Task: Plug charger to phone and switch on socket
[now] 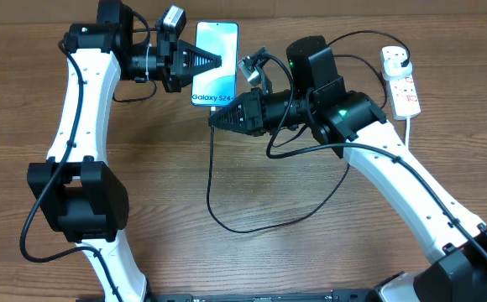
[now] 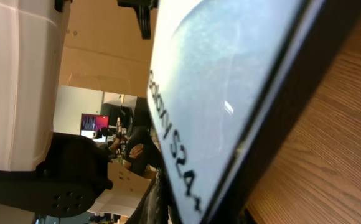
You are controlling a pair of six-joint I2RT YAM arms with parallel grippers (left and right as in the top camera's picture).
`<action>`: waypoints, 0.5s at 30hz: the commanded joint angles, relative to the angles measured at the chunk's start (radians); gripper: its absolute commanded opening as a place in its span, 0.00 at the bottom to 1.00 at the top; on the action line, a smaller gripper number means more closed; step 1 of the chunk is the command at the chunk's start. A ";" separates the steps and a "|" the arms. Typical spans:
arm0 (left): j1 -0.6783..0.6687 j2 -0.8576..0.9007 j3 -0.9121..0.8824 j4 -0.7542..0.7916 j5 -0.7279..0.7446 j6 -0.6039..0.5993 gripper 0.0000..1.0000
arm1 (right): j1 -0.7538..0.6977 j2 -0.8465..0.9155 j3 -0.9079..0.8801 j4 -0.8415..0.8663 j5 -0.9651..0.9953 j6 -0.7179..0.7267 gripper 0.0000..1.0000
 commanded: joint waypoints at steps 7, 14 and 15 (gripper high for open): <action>-0.007 -0.020 0.002 0.004 0.053 0.001 0.04 | 0.000 0.024 -0.006 0.042 -0.029 0.011 0.04; -0.006 -0.020 0.002 0.012 0.053 0.001 0.04 | 0.000 0.024 -0.006 0.050 -0.093 0.011 0.04; -0.006 -0.020 0.002 0.012 0.053 0.001 0.04 | 0.000 0.024 -0.006 0.050 -0.093 0.011 0.04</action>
